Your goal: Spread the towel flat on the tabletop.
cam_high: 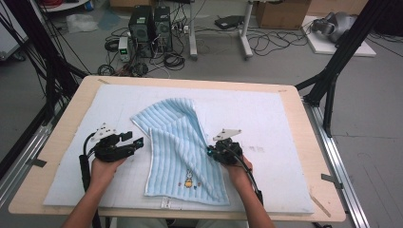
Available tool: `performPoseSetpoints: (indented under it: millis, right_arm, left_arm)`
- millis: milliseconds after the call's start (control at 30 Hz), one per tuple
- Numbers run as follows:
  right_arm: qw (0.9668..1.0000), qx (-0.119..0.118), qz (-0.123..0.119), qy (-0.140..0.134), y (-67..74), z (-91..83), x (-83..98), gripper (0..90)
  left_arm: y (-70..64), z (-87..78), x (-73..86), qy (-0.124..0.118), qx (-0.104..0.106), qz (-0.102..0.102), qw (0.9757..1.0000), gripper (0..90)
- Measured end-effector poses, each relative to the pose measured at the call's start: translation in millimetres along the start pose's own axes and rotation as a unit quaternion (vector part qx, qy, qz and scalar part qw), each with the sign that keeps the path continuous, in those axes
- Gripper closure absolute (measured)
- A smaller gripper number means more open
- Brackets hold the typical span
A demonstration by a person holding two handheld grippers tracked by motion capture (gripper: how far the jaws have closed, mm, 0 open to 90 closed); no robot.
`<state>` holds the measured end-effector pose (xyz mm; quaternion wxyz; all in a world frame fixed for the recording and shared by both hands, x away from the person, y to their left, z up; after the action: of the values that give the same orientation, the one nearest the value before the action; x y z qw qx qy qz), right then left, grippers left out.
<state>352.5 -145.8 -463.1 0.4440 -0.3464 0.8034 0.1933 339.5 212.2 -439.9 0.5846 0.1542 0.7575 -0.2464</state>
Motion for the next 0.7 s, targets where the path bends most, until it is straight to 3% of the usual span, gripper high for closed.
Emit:
performPoseSetpoints:
  millis: [267,400,467,533,700]
  right_arm:
    - [0.9996,-0.019,0.023,0.0,-4.2,-47.5,29.8,85.9]
    - [0.9994,-0.028,0.021,0.002,-2.6,-62.9,35.4,84.1]
    - [0.9993,-0.021,0.028,-0.011,-4.8,-65.5,32.8,77.1]
    - [0.9983,-0.01,0.047,-0.034,-10.8,-63.8,27.2,64.5]
    - [0.9941,0.017,0.08,-0.071,-35.0,-43.4,5.8,54.5]
  left_arm:
    - [2.9,0.5,2.2,0.004,-0.003,-0.001,1.0,40.9]
    - [3.2,1.2,3.0,0.007,-0.005,-0.002,1.0,40.9]
    - [4.3,1.3,3.2,0.006,-0.004,-0.005,1.0,40.9]
    - [6.4,1.8,2.9,0.007,-0.006,-0.004,0.9999,40.9]
    - [14.8,10.2,-1.9,0.004,-0.02,-0.006,0.9998,41.3]
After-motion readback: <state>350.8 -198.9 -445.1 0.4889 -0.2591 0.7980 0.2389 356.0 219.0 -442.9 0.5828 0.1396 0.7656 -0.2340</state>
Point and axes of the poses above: each handheld gripper's, and its own axes: z roughly forward along the jaws, x roughly out of its underside, y roughly to its left, the point moved 3 cm from there along z, roughly forward along the jaws, and after that the axes turned 12 degrees about -y, right-handed, at the moved point
